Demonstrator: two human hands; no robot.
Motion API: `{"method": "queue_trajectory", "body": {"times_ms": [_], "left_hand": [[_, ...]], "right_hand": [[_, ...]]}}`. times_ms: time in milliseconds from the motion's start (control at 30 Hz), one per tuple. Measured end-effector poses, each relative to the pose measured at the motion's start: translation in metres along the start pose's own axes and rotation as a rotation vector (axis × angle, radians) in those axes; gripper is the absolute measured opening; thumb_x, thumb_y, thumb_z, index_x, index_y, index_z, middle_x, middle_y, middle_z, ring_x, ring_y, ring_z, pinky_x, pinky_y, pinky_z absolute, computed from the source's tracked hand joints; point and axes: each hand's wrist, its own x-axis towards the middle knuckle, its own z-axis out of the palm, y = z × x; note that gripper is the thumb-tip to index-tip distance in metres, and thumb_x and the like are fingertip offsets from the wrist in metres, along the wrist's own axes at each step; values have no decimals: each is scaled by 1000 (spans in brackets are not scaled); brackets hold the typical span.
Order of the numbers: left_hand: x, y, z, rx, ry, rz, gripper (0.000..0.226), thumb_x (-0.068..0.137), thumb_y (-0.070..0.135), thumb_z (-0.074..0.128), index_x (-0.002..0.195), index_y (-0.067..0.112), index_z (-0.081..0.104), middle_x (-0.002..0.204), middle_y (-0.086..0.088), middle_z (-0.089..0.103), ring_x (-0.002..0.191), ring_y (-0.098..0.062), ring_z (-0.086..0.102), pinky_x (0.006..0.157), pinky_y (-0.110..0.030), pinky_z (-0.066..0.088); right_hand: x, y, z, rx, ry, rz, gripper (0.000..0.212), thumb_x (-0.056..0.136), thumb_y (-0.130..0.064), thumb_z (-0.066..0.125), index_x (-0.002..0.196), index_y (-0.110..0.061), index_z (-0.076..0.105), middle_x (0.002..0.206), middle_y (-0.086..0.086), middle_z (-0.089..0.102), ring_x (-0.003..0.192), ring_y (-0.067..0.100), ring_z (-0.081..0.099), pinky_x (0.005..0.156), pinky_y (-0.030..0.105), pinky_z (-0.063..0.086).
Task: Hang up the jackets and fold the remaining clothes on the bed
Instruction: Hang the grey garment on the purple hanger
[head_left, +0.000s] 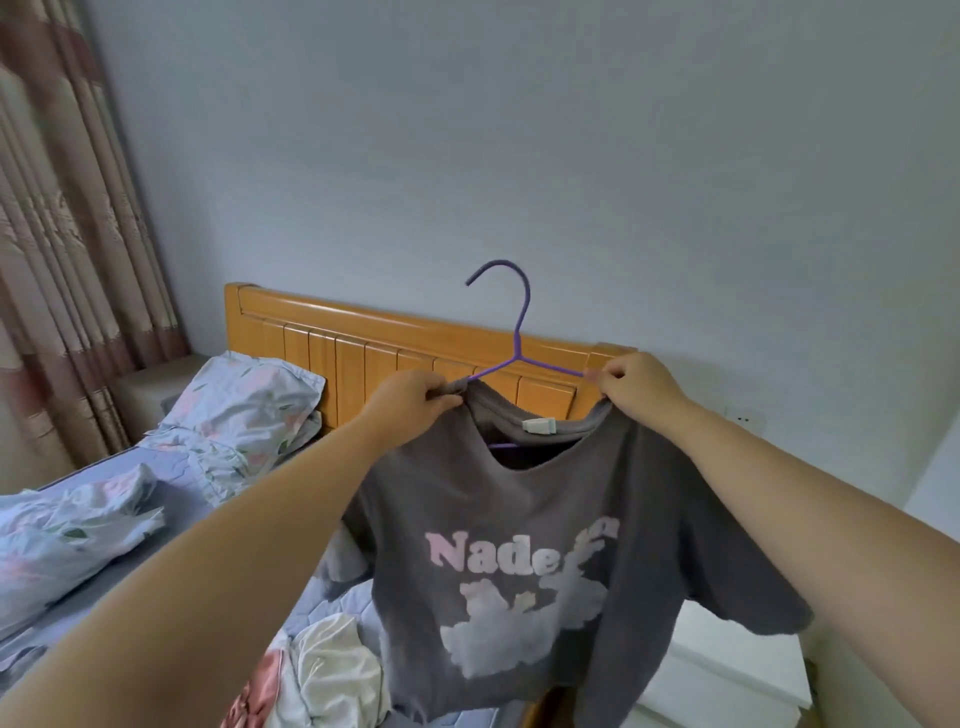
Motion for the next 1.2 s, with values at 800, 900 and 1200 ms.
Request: {"method": "queue_trajectory", "body": {"times_ms": [800, 900, 1200], "left_hand": [[16, 20, -6, 107, 496, 155, 22, 97, 16, 46, 91, 6, 64, 87, -14, 63, 79, -34, 58, 66, -35, 37], [27, 23, -5, 217, 110, 89, 17, 97, 16, 46, 94, 12, 63, 97, -11, 64, 89, -31, 58, 72, -34, 41], [36, 19, 28, 31, 127, -109, 22, 100, 20, 43, 84, 14, 59, 78, -3, 55, 75, -21, 50, 61, -29, 30]], "right_hand": [[4, -2, -36, -272, 380, -181, 16, 86, -8, 57, 92, -11, 71, 97, 9, 67, 93, 29, 58, 80, 36, 46], [2, 5, -20, -504, 1, -87, 16, 82, -7, 57, 86, -14, 71, 98, 11, 66, 90, 30, 59, 73, 32, 45], [14, 40, 0, -228, 168, 62, 9, 90, -18, 58, 88, -12, 64, 91, 8, 65, 89, 30, 60, 76, 35, 46]]}}
